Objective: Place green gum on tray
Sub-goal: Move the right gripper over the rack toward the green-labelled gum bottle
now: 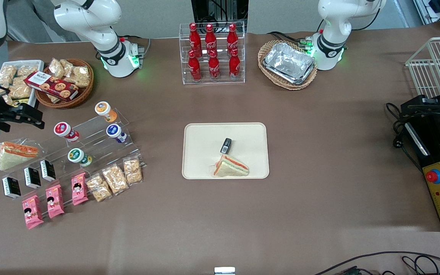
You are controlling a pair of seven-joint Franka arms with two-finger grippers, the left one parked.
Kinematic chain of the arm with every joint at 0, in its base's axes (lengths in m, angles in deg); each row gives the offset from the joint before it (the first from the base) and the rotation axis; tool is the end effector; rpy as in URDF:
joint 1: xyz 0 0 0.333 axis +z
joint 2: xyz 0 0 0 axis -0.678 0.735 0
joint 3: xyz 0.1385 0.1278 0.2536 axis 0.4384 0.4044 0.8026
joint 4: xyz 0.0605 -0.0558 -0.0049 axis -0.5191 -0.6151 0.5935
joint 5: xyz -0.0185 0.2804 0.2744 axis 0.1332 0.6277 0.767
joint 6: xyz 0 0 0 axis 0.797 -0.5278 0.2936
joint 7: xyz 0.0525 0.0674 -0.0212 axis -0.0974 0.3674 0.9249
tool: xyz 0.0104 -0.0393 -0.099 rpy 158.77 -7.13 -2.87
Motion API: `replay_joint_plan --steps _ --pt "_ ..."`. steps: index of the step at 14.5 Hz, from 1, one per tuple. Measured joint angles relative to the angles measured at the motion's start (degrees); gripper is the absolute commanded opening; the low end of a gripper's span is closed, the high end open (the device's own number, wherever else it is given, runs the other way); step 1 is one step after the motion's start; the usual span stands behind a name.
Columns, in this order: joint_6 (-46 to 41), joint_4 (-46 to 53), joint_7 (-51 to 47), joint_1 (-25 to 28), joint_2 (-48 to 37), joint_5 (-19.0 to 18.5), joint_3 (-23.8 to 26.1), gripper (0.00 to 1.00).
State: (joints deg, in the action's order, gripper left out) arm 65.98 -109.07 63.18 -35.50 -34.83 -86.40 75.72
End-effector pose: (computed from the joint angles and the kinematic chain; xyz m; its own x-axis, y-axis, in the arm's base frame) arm 0.5606 -0.0142 0.6275 0.9982 0.0577 -0.0186 0.0582 -0.9980 0.0257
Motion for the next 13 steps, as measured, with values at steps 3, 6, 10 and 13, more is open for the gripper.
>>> replay_joint_plan --steps 3,6,10,13 --pt "-0.9 -0.1 7.0 -3.3 0.0 0.0 -1.8 1.00" --pt "-1.1 -0.4 12.0 -6.6 0.0 0.3 -2.3 1.00" --pt "-1.2 -1.5 12.1 -6.3 -0.2 1.9 -1.7 1.00" --pt "-0.4 -3.9 12.1 -6.2 -0.3 2.1 -1.6 1.00"
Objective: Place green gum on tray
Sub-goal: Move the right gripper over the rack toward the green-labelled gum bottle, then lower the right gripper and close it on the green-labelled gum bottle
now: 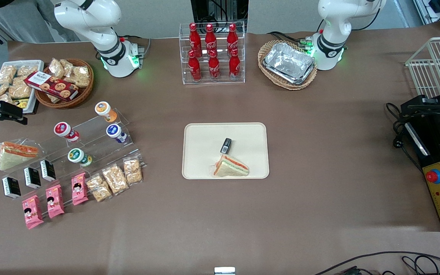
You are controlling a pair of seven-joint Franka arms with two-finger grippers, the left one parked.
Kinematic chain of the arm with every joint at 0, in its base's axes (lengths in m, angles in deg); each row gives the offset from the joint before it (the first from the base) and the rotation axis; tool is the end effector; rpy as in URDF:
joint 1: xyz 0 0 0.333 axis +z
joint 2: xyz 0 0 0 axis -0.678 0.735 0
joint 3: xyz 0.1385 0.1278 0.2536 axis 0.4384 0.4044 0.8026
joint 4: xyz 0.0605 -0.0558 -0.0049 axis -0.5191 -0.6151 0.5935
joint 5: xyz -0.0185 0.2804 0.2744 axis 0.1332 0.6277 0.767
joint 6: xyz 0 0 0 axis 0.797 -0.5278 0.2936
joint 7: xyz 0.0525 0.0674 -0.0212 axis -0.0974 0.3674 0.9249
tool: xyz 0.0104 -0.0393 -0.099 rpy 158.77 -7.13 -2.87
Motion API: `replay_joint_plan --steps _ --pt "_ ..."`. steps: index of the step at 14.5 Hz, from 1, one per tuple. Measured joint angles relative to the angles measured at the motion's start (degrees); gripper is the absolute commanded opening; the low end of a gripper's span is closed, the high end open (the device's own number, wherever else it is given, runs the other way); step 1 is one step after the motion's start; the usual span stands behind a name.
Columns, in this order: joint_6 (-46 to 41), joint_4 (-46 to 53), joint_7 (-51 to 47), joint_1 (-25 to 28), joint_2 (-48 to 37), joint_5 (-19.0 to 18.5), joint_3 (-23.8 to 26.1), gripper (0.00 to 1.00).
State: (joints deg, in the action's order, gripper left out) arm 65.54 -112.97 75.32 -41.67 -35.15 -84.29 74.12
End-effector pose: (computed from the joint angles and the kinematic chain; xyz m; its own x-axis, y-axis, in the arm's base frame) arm 0.5495 -0.0853 0.5982 0.9876 0.1352 -0.0799 0.1328 -0.9905 -0.0344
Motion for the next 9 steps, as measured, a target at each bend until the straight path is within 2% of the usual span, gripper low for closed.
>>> replay_joint_plan --steps 3,9 --pt "5.3 -5.8 0.0 0.4 -0.3 0.1 0.4 1.00" --pt "23.8 -22.6 0.1 1.9 -0.4 0.2 0.6 1.00"
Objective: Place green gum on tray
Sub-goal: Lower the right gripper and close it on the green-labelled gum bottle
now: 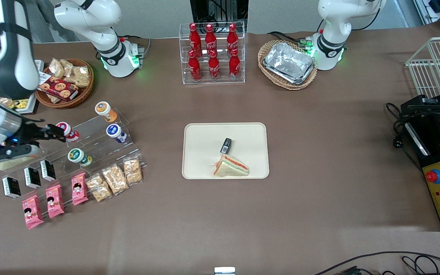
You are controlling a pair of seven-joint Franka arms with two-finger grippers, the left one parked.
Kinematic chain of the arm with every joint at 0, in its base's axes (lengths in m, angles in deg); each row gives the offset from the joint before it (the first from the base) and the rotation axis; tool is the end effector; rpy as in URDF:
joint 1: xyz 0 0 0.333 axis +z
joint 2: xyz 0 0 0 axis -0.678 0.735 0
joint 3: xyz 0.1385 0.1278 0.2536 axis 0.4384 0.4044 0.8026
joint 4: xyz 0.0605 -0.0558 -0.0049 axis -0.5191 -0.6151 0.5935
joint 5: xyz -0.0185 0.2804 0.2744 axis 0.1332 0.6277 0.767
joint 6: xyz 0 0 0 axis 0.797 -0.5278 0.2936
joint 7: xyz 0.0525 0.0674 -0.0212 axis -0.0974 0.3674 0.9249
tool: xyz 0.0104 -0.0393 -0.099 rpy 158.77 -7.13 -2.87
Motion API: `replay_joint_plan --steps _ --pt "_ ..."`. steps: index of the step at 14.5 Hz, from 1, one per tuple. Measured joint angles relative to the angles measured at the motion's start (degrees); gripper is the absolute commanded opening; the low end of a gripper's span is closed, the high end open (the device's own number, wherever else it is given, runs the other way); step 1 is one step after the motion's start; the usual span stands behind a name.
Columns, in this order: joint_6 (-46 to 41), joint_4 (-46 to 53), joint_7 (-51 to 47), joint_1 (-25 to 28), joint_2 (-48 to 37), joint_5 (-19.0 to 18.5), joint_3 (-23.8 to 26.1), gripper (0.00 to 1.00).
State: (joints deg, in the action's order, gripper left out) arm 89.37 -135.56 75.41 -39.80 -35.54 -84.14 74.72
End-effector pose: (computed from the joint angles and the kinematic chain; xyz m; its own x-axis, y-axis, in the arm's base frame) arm 0.5497 -0.0625 0.4498 0.9836 0.1724 -0.0521 0.1711 -0.9848 -0.0287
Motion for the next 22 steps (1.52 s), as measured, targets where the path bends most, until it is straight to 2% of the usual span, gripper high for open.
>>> replay_joint_plan --steps 8,18,22 --pt "16.6 -12.1 0.2 0.4 1.6 0.0 0.1 1.00" --pt "21.2 -13.5 0.2 1.4 6.1 0.0 0.1 1.00" --pt "21.7 -13.5 0.2 1.6 6.4 0.0 0.1 0.96"
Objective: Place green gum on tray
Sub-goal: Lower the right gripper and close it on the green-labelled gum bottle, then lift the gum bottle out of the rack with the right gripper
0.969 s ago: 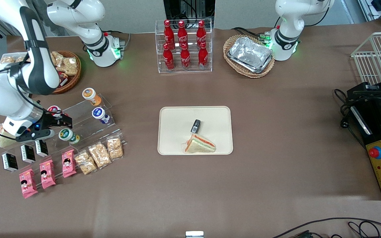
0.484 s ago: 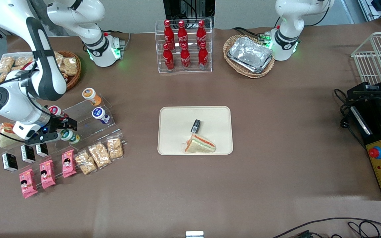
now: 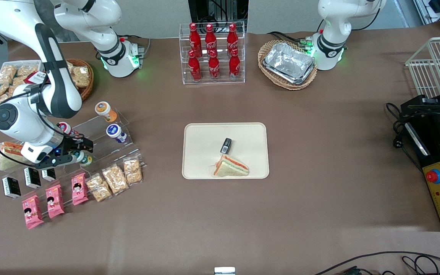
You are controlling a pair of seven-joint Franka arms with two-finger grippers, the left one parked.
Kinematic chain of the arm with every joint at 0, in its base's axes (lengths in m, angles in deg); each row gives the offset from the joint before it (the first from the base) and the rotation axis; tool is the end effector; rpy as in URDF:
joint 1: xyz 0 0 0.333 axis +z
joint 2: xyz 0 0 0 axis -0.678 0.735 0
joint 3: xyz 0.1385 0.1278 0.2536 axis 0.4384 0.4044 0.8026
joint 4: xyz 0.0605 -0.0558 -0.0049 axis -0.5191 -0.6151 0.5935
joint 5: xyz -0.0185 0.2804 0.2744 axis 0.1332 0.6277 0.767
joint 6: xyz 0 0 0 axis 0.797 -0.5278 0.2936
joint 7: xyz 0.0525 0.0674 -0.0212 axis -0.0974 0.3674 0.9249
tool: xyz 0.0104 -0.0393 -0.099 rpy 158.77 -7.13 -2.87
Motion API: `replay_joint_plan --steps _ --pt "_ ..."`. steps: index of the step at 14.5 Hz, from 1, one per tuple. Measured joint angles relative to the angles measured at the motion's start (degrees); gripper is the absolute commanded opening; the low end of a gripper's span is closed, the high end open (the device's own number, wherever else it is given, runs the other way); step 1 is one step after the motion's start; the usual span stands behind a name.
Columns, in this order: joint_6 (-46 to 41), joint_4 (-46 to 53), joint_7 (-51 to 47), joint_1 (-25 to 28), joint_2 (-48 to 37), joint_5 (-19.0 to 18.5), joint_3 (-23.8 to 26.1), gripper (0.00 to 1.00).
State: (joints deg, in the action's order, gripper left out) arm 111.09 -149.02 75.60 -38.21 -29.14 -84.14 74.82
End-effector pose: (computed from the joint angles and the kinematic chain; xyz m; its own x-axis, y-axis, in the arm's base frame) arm 0.5375 -0.0459 0.3164 0.9794 0.2002 -0.0257 0.2003 -0.9797 0.0017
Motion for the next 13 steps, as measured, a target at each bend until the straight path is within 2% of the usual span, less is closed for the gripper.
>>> replay_joint_plan --steps 4,7,9,10,11,13 --pt "1.5 0.0 0.0 0.0 0.6 0.0 0.0 0.82" --pt "2.3 0.0 0.0 0.0 1.0 0.0 -0.1 0.58" --pt "2.7 0.0 0.0 -0.1 1.0 0.0 -0.2 0.38" --pt "2.9 0.0 0.0 -0.2 1.0 0.0 -0.2 0.36" --pt "3.0 0.0 0.1 -0.2 1.0 0.0 -0.3 0.30" --pt "3.1 0.1 0.1 -0.3 1.0 0.0 -0.3 0.28"
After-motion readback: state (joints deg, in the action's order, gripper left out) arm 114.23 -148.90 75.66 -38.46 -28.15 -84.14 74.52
